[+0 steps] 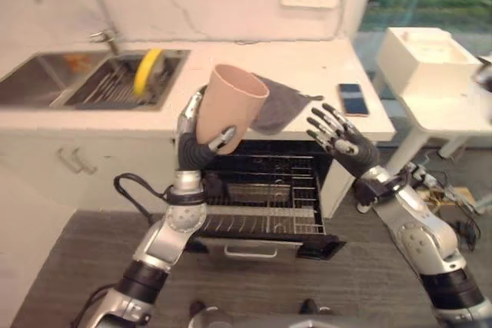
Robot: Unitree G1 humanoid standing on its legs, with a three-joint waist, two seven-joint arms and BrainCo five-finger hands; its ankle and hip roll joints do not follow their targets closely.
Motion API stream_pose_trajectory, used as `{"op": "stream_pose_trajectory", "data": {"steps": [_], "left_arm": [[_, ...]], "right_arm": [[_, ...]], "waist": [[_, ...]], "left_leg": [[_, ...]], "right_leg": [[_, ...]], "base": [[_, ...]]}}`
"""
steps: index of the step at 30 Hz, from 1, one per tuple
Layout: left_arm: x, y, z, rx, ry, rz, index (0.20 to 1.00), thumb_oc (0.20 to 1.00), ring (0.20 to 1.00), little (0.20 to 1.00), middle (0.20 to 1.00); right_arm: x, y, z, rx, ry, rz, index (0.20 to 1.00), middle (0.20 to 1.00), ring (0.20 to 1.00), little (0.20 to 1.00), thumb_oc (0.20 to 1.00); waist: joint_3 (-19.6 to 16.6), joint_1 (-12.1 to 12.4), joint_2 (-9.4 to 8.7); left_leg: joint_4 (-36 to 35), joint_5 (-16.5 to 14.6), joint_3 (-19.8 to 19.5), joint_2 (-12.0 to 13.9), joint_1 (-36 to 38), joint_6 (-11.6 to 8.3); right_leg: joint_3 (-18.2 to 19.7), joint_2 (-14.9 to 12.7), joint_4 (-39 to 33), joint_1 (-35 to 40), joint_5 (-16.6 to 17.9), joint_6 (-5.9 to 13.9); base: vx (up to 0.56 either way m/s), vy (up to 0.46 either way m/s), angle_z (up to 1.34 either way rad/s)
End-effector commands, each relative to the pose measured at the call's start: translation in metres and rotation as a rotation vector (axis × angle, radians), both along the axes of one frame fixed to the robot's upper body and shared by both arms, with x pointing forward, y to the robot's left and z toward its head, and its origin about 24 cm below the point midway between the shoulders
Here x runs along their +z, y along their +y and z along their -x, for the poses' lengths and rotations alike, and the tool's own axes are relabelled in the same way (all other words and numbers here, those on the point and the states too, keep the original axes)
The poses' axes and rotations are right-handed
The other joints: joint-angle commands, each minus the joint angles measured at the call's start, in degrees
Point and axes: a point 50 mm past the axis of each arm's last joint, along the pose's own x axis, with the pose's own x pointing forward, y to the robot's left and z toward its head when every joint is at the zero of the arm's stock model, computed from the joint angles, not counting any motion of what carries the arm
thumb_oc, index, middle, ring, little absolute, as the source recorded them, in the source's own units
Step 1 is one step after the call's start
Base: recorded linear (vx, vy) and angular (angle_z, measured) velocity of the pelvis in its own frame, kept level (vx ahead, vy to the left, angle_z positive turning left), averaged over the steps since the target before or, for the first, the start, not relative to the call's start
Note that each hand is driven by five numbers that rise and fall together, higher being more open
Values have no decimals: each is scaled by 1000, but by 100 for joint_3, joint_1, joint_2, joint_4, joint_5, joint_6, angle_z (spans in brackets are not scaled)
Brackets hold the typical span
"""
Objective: Place the dishes in the dishwasher.
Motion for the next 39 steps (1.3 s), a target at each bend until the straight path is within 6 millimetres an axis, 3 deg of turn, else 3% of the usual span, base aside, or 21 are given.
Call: {"op": "stream_pose_trajectory", "data": {"steps": [1,8,18,29,39], "left_arm": [[18,1,0,37,-145,-19,200,200,200,200,200],[3,-2,-7,135,-124,-76,200,200,200,200,200],[-8,-5,-11,223,-86,-139,200,200,200,200,200],[6,-22,-11,225,-212,-262,200,200,200,200,200],[16,-35,-11,164,-264,-192,200,200,200,200,200]], "right_arm": [[24,14,-2,50,-114,-93,1000,1000,1000,1000,1000],[30,37,-7,54,-92,-129,1000,1000,1000,1000,1000],[60,59,-15,62,-217,-66,1000,1000,1000,1000,1000],[86,85,-19,97,-252,-136,1000,1000,1000,1000,1000],[97,112,-19,200,-196,-249,1000,1000,1000,1000,1000]], "waist": [[-140,107,-234],[-233,158,-193],[-280,281,-192],[-337,413,-157],[-391,545,-166]], "left_leg": [[-25,-11,148,-369,222,232],[-136,-107,94,-497,379,356],[-40,-81,112,-363,353,252],[27,-35,84,-290,290,159],[43,21,49,-236,247,111]], "right_leg": [[373,-732,423,-140,-562,406],[488,-838,436,-86,-582,494],[514,-797,248,98,-587,439],[405,-821,99,221,-562,411],[278,-795,7,301,-544,369]], "base": [[81,93,-63],[55,45,22],[6,-15,-6],[-11,-4,-1],[0,0,0]]}}
